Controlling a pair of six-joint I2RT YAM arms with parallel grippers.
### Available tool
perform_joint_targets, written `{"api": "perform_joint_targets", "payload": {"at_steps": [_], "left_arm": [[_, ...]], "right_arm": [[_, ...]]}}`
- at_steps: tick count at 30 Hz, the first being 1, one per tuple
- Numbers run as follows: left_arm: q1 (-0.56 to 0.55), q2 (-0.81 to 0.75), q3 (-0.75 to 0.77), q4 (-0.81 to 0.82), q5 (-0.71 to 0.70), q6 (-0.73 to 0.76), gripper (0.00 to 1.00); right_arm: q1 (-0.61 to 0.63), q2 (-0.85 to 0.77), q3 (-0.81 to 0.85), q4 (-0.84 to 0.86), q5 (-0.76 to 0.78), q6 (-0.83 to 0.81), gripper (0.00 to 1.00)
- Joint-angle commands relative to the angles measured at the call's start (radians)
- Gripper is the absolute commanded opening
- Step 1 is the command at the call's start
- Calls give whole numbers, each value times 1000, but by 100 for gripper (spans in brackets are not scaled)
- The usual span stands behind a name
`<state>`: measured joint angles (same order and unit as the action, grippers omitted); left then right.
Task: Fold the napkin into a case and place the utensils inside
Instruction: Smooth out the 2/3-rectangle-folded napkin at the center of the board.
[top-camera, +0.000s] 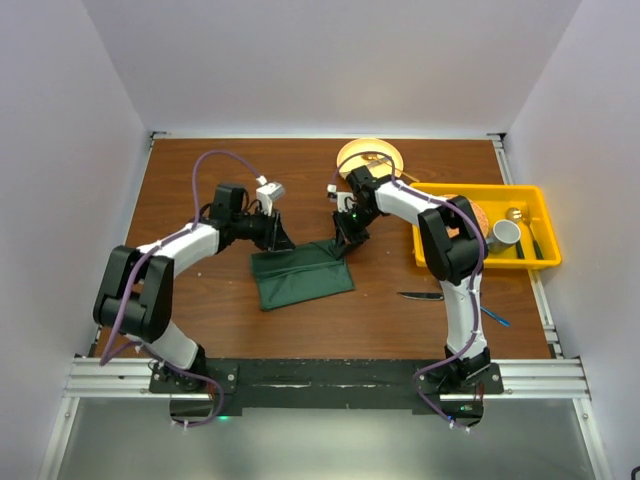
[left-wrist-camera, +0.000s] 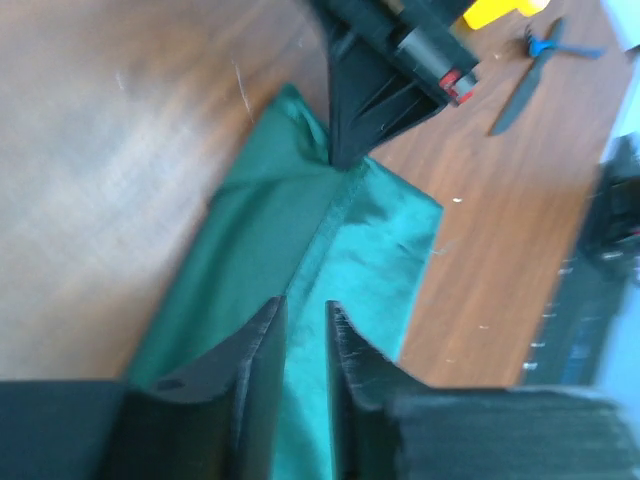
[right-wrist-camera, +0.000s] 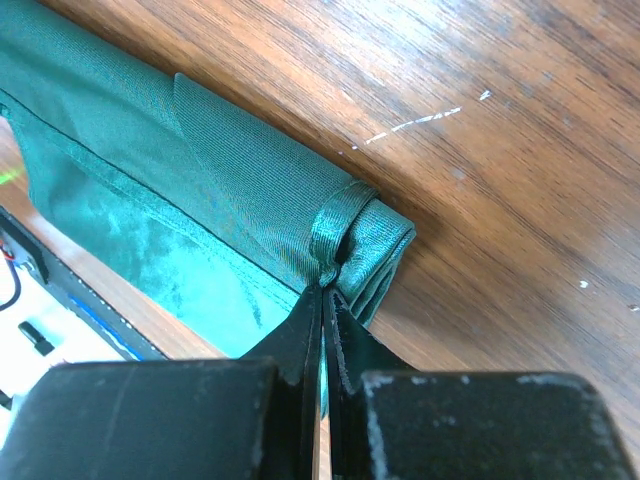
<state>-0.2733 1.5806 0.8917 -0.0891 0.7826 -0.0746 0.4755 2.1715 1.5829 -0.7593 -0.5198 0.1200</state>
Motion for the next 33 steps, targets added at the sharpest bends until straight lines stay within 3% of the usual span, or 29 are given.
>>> {"api": "perform_joint_targets", "payload": {"at_steps": [1,4,8,14,21,29,33], "left_arm": [[31,50,-31,230,156,-224,23],[29,94,-25,419,153,-384,17],[-1,194,12,534,126,-560,1],[-73,285,50,583,44,-623,0],[-124,387,90,562,-22,-619,0],[-130,519,136,364,-94,-438,0],[-130,522,128,316,-118,-389,0]], "right_arm": [[5,22,-66,64,72,-5,0],[3,17,-89,75,69,1,0],[-2,19,-109,87,66,13,0],[-3,10,-136,117,47,33,0],[-5,5,-155,144,35,52,0],[-9,-73,-163,118,-37,61,0],[-38,-153,-117,71,-109,41,14]]}}
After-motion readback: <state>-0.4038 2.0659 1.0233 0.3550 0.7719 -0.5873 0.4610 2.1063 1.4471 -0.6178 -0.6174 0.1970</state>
